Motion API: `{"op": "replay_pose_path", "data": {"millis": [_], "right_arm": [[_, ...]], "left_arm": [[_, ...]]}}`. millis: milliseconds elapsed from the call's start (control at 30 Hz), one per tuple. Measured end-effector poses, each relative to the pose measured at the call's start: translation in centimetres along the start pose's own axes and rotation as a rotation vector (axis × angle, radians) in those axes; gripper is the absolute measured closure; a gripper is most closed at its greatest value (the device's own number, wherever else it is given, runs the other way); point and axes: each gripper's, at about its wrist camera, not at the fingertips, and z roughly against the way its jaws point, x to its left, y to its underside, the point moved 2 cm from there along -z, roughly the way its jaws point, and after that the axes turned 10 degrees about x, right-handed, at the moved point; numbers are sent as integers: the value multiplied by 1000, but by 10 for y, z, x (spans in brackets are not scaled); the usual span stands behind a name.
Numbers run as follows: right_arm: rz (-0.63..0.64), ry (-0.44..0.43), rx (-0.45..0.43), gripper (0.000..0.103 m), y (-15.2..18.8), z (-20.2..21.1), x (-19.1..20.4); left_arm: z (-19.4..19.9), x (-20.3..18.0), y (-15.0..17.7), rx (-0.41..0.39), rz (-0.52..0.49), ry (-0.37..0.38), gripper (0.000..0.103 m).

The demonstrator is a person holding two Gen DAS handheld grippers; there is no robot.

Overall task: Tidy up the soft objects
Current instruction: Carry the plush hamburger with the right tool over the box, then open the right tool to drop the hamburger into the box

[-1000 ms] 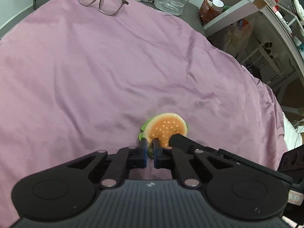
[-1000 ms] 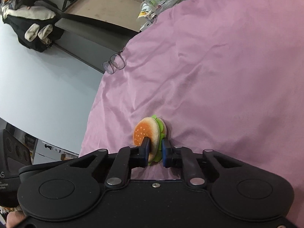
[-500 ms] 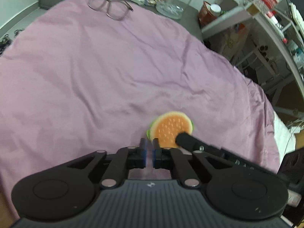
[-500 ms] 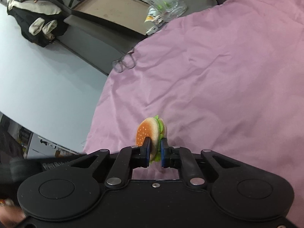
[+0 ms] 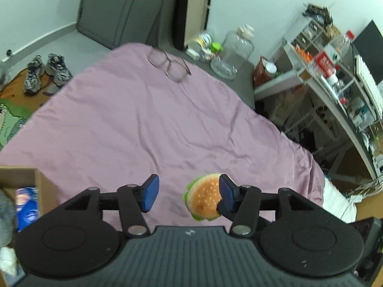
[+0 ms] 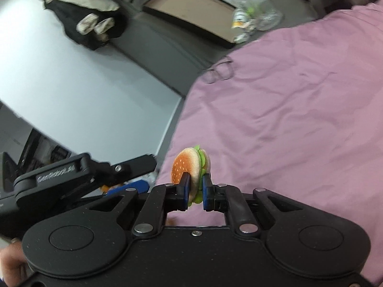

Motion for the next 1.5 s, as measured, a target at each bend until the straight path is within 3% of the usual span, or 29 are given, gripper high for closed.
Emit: {"op": "replay_pose_path", "data": {"millis": [367,500,667,800,1133,1433,1500], "right_arm": [[109,-71,38,92,28,5,75],[135,-95,50,92,38,0,99],[171,-95,76,92,52,-14,124],[191,-87,98,92,62,-26,140],[229,-53,123,92,85,-48,161],[220,-19,153,92,105,-69,154],[227,-8,149,84,107,-71,154]], "left_arm": [[61,27,16,-72,38,35,49],[80,44,22,-90,61,70,56],[100,70,29,-123,90,59,63],[112,90,36,-140,111,41,63],[124,127,53,-160,142,24,63],[117,156,73,-130,176,17,63],[115,162,74,-128,195,26,63]]}}
